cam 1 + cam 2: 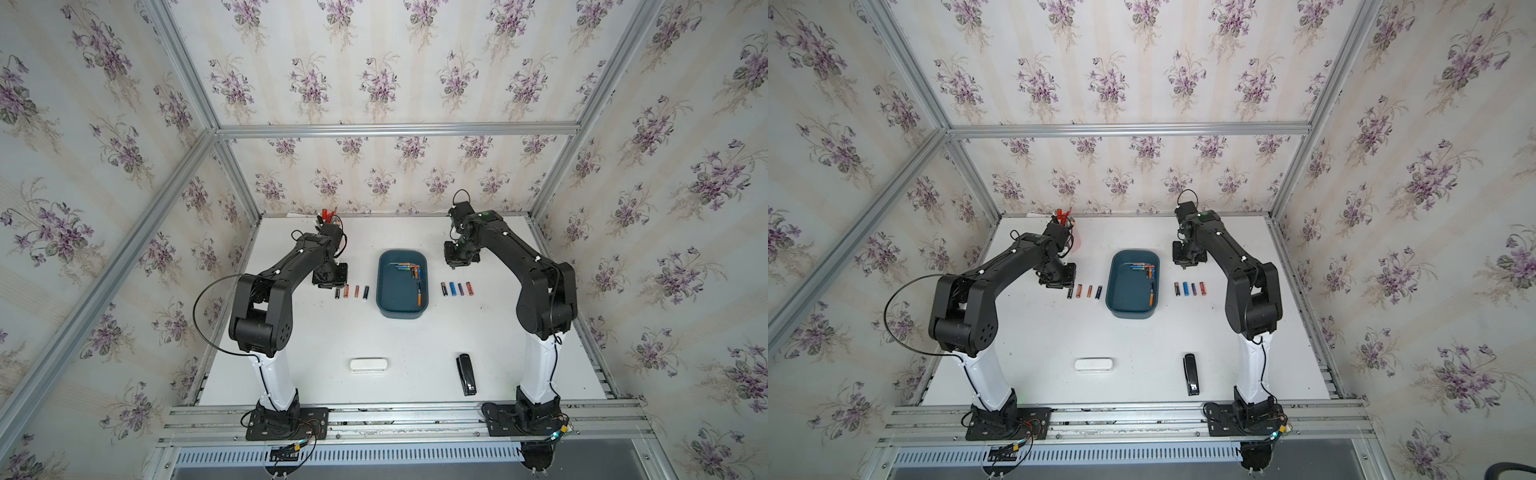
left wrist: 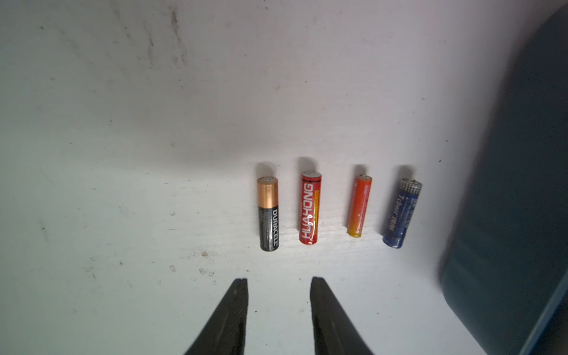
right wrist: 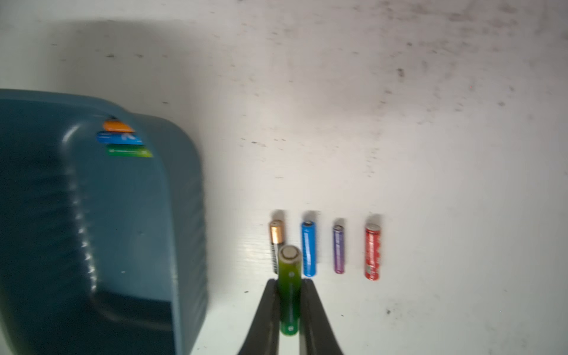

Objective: Take the batteries out of the storage box
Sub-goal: Pick up the battery from the storage box, then place the battery at the center of the board.

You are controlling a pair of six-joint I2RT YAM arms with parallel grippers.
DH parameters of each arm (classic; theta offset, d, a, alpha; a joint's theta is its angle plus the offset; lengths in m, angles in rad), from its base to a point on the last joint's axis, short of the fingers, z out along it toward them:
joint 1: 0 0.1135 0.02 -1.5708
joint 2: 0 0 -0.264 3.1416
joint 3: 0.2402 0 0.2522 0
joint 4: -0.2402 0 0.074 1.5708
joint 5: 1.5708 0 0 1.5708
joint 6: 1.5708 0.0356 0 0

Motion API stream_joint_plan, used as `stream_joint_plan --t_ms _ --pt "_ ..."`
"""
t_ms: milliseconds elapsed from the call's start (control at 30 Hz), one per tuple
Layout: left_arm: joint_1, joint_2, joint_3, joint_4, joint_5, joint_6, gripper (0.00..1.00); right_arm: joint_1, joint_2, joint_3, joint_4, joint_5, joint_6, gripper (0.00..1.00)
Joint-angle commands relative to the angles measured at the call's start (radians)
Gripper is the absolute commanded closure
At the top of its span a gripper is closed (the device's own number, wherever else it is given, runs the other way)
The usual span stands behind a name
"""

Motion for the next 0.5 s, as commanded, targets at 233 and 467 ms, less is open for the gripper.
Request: stream_joint_plan --t_ms 233,467 --pt "-0.013 0.027 0.026 -0.007 0.003 -0.003 0.60 -0.109 -0.032 -0.206 0.089 0.110 -0.085 0.91" --pt "-0.022 0.036 0.040 -0.016 0.001 -0.003 0.60 -0.115 0.007 -0.230 0.112 0.128 -0.125 0.90"
